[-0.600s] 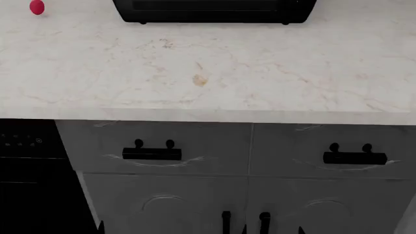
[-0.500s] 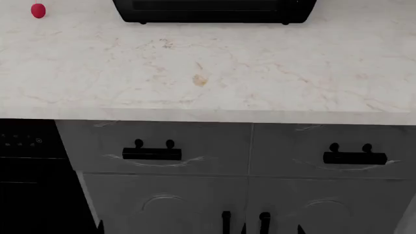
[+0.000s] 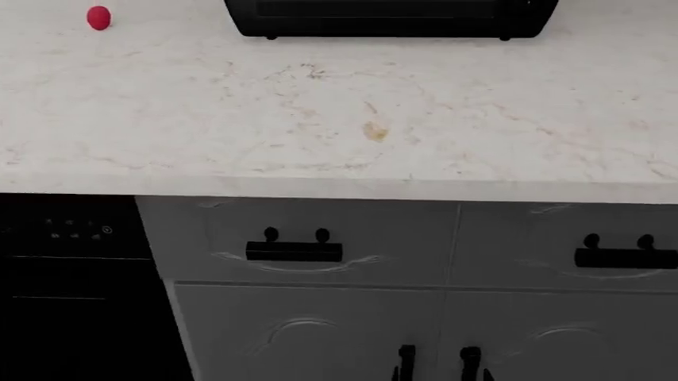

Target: Open the dishwasher door

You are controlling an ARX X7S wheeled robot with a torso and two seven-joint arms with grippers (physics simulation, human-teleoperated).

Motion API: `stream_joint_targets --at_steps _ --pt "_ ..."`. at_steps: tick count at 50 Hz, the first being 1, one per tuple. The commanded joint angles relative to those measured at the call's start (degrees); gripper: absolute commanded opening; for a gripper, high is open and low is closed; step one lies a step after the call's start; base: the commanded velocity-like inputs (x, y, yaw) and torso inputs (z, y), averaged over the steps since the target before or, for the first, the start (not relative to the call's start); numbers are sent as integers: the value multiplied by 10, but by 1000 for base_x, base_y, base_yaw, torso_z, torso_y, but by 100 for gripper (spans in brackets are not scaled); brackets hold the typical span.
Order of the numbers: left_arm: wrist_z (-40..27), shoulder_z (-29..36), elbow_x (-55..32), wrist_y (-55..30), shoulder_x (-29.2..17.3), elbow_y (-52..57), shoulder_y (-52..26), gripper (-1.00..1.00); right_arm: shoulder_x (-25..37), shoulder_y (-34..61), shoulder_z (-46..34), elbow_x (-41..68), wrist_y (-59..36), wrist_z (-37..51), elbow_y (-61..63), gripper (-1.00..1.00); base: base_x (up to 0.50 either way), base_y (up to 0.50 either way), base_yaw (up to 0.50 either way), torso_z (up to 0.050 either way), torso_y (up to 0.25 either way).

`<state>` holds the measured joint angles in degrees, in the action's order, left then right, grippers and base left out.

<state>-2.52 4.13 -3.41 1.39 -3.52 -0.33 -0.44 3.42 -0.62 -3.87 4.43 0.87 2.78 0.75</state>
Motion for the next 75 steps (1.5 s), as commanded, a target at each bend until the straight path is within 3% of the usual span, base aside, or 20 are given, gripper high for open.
stream_joint_targets --at_steps 1,40,60,75 --pt "-6 11 -12 6 -11 -4 -1 100 10 -6 -12 15 6 8 0 100 0 500 0 0 0" --pt "-22 40 -43 24 -33 -8 1 100 33 -11 -32 47 17 34 7 100 0 498 0 0 0" --pt "-38 42 -63 13 -37 -8 -3 100 41 -12 -36 62 17 47 12 100 0 0 0 0 0" --pt "-43 47 -79 11 -39 -4 -5 100 49 -15 -43 67 13 55 20 100 0 0 0 -48 0"
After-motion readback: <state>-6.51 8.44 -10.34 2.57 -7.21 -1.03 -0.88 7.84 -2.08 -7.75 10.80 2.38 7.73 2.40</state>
